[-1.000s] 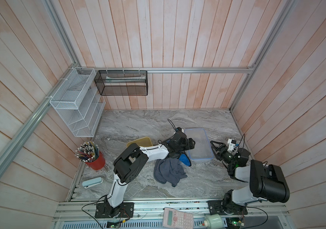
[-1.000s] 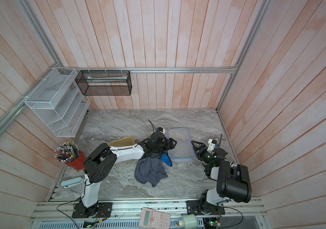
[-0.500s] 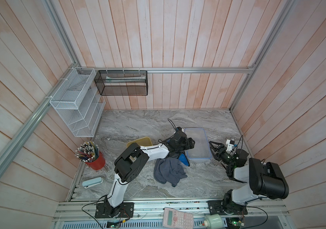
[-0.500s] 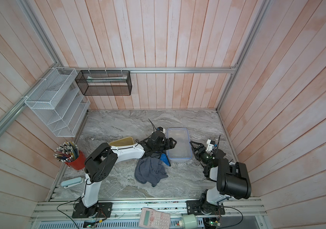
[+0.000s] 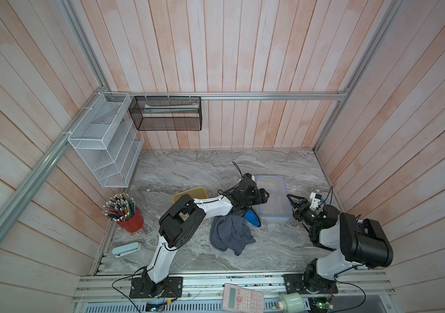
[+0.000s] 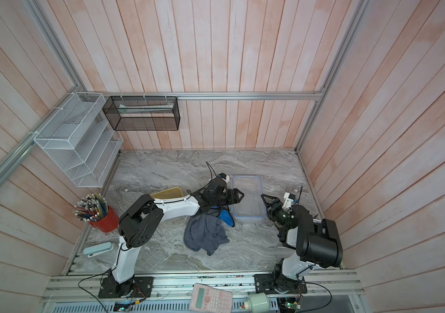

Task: Wipe the insides of the lunch boxes
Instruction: Open the fastener of the lunch box.

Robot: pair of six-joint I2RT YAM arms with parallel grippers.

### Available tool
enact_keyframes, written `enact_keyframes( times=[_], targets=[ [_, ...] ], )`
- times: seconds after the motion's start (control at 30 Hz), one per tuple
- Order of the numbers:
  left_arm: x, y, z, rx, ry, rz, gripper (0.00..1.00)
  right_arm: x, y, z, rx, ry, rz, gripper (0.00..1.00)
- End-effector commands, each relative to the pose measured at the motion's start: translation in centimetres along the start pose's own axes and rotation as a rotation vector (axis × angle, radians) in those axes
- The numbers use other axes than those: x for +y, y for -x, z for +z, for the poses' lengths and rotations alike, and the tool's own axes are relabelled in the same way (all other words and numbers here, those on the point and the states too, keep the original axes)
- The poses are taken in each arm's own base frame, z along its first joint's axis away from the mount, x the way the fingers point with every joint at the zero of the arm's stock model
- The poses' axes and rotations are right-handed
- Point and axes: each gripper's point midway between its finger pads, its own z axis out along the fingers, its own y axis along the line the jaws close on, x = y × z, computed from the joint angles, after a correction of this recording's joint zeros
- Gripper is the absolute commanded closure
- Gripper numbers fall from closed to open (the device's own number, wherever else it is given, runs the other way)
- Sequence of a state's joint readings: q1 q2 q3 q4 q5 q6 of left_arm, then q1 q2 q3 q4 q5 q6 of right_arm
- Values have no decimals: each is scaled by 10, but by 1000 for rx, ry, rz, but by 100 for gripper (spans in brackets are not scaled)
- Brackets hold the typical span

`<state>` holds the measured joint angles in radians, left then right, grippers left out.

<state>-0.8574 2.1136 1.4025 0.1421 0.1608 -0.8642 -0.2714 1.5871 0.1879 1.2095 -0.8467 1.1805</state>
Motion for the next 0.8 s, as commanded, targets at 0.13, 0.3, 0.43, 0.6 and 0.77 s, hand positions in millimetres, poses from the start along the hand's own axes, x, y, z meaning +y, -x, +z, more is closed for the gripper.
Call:
enact_keyframes(
  times=[0.13, 0.3, 0.43, 0.6, 0.77],
  targets=[
    [-8, 2, 8, 7, -42, 24, 19, 4, -9, -4, 20, 34, 13, 33],
    [-6, -3, 12, 22, -43, 5, 22, 7, -9, -6, 14, 44, 25, 38],
    [-4, -5, 14, 22, -32, -4, 24, 9, -7, -7, 1, 46, 31, 44],
    [0, -10, 16, 26, -4, -5, 26, 13, -7, -8, -2, 54, 23, 53],
    [10, -12, 18, 30, 55, -7, 27, 13, -5, -8, -8, 42, 7, 67]
  ],
)
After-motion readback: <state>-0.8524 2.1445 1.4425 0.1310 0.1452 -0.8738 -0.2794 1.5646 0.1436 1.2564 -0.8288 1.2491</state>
